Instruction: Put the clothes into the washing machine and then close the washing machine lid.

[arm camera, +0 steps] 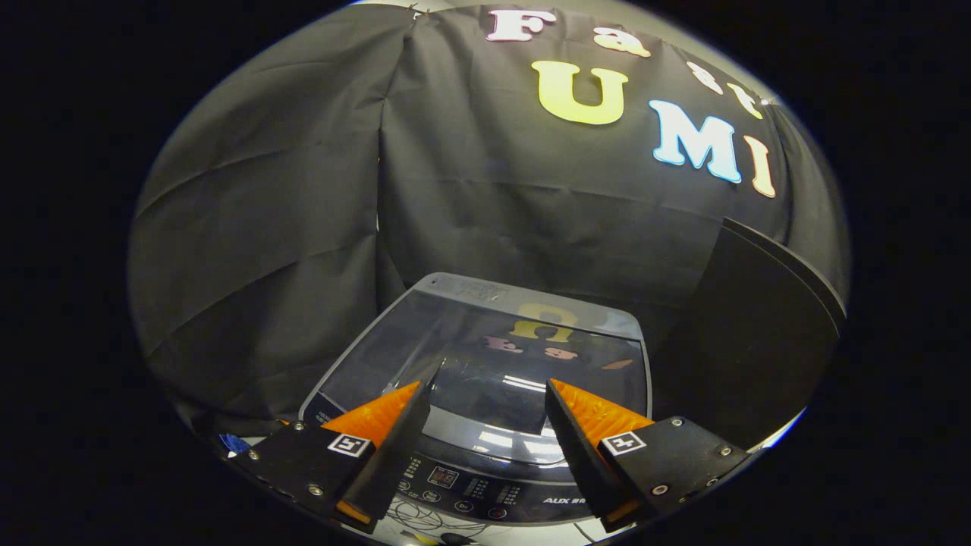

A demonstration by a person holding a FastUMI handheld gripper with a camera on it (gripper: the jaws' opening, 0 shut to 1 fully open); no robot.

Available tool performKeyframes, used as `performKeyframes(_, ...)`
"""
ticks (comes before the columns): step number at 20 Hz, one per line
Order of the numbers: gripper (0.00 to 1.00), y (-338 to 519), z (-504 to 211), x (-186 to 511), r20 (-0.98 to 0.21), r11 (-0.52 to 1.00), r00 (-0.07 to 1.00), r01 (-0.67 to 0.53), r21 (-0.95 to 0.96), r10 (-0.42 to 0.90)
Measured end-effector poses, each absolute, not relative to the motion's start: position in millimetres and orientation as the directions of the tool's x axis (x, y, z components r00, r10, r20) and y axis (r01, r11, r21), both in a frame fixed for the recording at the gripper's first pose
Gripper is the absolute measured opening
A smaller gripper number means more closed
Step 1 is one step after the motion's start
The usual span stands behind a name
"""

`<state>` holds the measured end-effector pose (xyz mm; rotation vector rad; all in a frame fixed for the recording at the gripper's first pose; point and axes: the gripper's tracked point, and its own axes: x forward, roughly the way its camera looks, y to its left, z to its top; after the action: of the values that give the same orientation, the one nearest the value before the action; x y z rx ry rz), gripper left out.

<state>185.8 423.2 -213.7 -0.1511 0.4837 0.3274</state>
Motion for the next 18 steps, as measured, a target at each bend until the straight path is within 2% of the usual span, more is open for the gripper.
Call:
performKeyframes(2,0.95,420.3,-209.4,178.0,-0.481,0.940,0.833,-0.338,-0.050,0.274)
performKeyframes(6,0.95,410.2,-162.5,136.9,-0.367,0.929,0.868,-0.370,-0.027,0.336)
performKeyframes(10,0.95,348.1,-120.4,83.6,-0.273,0.923,0.894,-0.382,-0.051,0.355)
performKeyframes(13,0.94,269.8,-96.5,39.7,-0.225,0.944,0.930,-0.317,-0.089,0.291)
performKeyframes(18,0.94,136.5,-73.0,-26.0,-0.159,0.990,0.981,-0.120,-0.068,0.108)
